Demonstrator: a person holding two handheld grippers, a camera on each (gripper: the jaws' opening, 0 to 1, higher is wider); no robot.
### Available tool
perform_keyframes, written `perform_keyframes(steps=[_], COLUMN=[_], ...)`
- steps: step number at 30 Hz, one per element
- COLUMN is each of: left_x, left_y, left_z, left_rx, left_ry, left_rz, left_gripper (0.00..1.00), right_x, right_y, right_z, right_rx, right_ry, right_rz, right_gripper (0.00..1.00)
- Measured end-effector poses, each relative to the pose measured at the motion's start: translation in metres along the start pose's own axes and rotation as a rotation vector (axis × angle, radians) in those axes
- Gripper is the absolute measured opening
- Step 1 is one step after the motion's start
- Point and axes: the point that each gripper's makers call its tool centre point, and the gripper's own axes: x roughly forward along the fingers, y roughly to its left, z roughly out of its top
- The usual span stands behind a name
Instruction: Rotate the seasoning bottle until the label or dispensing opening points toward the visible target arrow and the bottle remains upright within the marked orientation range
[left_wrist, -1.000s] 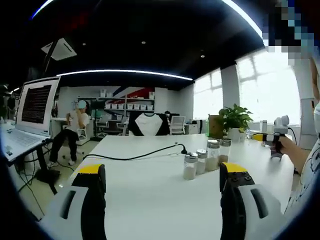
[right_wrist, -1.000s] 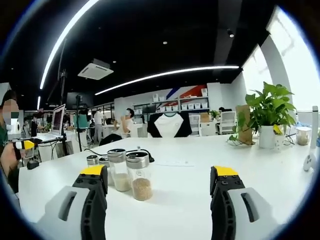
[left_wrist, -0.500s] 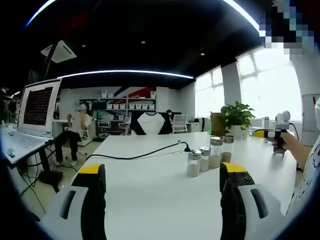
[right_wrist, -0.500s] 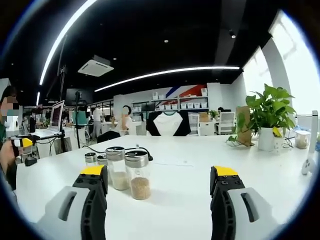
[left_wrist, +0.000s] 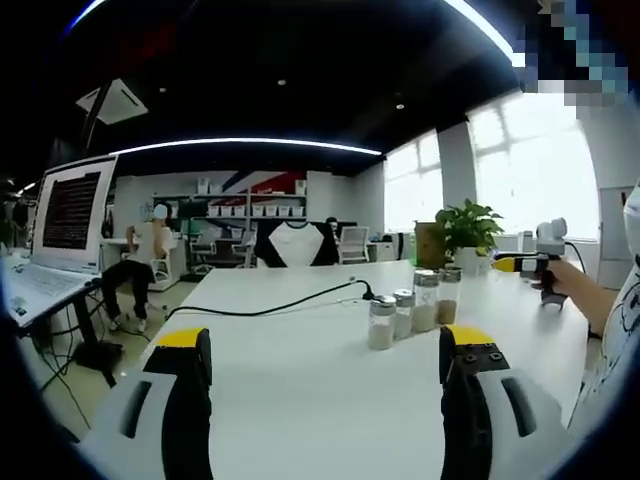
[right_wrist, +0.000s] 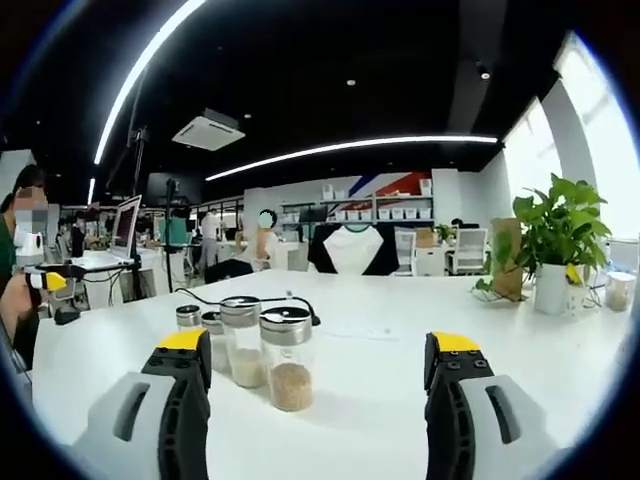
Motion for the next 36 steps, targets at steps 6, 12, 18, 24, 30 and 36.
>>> perform_keyframes(steps=[6, 12, 18, 24, 30, 36], left_x=[-0.005, -0.007, -0.007, -0.009, -0.009, -0.009], left_y=[0.001, -0.002, -0.003, -0.003, -0.006, -0.005], left_z=[-0.001, 0.000, 0.000, 0.004, 0.001, 0.000], left_rx=[0.000, 0.002, 0.010, 0.011, 0.016, 0.013], left_ry=[0.010, 0.012, 0.020, 0.017, 0.034, 0.034], left_rz=[0.005, 0.004, -0.001, -0.003, -0.012, -0.006], left_gripper=[1.00, 1.00, 1.00, 1.00, 1.00, 1.00], right_x=[0.017, 0.029, 0.039, 0.057, 0.072, 0.081], right_y=[0.010, 0.012, 0.020, 0.026, 0.027, 0.031], right_z=[0.008, 0.014, 0.007, -0.001, -0.008, -0.013], right_rx=[-0.059, -0.063, -0.065, -0.068, -0.075, -0.073], right_ry=[-0.003, -0.020, -0.010, 0.010, 0.036, 0.043], right_rz=[0.070, 0.100, 0.130, 0.176, 0.204, 0.211], right_gripper=[0.87, 0.82, 0.73, 0.66, 0.60, 0.57])
